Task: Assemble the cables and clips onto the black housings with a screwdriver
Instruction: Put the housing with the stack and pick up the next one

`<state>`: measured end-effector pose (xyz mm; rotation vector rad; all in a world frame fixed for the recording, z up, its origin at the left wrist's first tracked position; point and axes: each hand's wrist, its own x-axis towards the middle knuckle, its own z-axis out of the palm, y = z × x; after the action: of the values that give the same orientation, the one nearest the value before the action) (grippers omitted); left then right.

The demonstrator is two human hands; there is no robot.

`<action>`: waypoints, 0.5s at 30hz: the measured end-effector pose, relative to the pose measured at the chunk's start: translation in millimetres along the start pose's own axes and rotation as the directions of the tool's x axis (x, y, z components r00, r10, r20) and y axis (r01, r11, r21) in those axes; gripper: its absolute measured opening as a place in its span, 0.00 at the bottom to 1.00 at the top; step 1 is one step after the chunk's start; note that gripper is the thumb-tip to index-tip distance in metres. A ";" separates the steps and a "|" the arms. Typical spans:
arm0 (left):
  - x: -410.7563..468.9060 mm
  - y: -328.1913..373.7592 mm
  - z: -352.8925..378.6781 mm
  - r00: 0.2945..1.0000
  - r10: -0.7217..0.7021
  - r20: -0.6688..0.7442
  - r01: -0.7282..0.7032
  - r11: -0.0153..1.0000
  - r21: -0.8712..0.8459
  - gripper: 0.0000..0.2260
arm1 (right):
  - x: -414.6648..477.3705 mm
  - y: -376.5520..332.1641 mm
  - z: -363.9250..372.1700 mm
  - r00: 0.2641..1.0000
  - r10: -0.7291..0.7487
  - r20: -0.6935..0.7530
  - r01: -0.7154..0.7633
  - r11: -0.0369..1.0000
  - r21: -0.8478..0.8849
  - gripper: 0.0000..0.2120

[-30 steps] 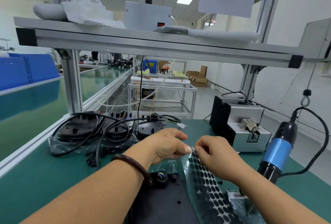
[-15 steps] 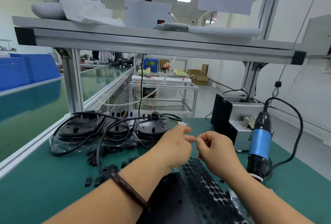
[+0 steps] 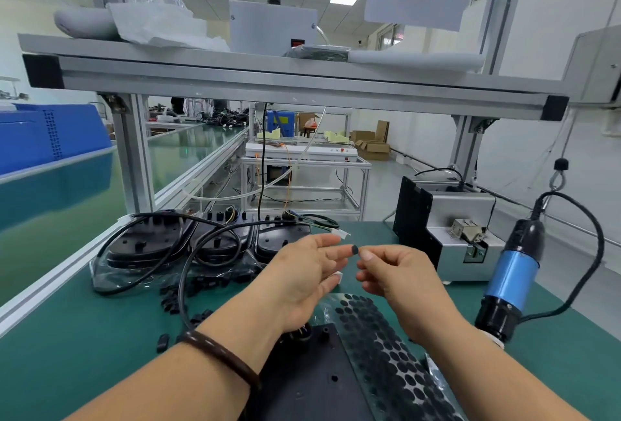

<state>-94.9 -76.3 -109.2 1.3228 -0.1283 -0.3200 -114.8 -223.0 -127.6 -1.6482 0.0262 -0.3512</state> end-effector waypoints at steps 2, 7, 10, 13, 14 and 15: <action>0.2 -1.4 1.2 1.000 0.013 0.007 -0.013 1.000 0.025 0.20 | -0.6 -1.9 2.0 1.000 -0.025 -0.005 0.025 1.000 -0.015 0.06; -0.9 -2.1 3.4 1.000 0.027 0.015 -0.027 0.998 0.055 0.20 | -2.1 -4.4 2.2 0.985 -0.149 -0.089 0.135 0.980 -0.147 0.04; -1.2 -2.6 2.9 1.000 0.026 0.017 -0.027 0.998 0.064 0.20 | -1.5 -5.2 1.8 0.978 -0.186 -0.092 0.163 0.963 -0.214 0.05; -0.5 -2.8 1.2 0.999 0.031 0.021 -0.032 0.998 0.058 0.20 | -0.3 -4.2 2.8 0.984 -0.169 -0.056 0.157 0.971 -0.181 0.06; 0.0 -2.6 0.7 0.999 0.033 0.023 -0.034 0.998 0.057 0.20 | 0.0 -3.8 2.8 0.987 -0.157 -0.043 0.148 0.975 -0.169 0.06; 0.5 -2.8 0.4 0.999 0.036 0.023 -0.037 0.998 0.056 0.20 | 0.2 -3.4 2.7 0.989 -0.147 -0.033 0.140 0.977 -0.161 0.07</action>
<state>-95.0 -77.4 -111.8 1.3717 -0.1809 -0.3022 -114.5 -220.0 -124.5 -1.8041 -0.0321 -0.5070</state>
